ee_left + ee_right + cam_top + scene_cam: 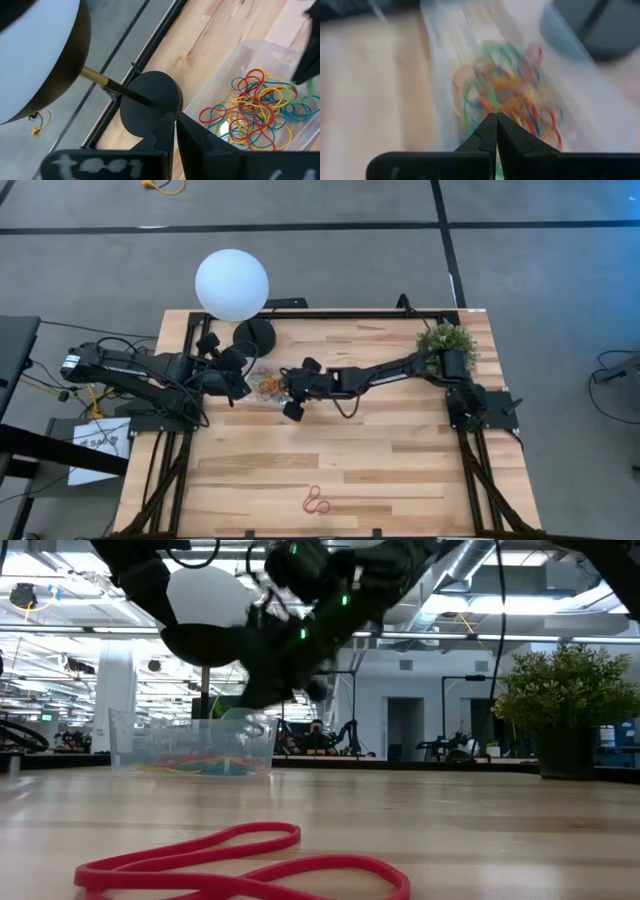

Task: Pick and place rubber bands into bin
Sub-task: Put the green rubber band into the transparent container

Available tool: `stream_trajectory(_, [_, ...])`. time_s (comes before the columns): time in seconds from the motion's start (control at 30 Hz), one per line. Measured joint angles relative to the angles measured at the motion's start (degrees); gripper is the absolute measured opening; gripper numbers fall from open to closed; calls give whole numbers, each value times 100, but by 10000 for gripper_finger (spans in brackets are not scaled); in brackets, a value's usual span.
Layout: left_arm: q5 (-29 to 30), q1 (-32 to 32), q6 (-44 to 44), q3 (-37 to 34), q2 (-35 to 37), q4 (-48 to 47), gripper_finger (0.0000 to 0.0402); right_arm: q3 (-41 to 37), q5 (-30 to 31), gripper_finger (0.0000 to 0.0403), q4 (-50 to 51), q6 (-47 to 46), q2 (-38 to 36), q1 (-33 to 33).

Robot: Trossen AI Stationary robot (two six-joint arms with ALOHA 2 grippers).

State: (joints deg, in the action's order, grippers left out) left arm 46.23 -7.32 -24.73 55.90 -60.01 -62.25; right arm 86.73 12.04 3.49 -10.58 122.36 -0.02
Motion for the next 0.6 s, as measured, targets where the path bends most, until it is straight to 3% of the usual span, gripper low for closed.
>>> stream_trajectory(0.13, [-78,1,0,2,0,-1,11,29,-80,0,-657,160,247,-66])
stream_trajectory(0.4, [-156,1,0,2,0,-1,11,20,-1,1,-429,289,257,-125])
stream_trajectory(0.6, [-156,1,0,2,0,1,11,23,-1,43,-314,10,254,-160])
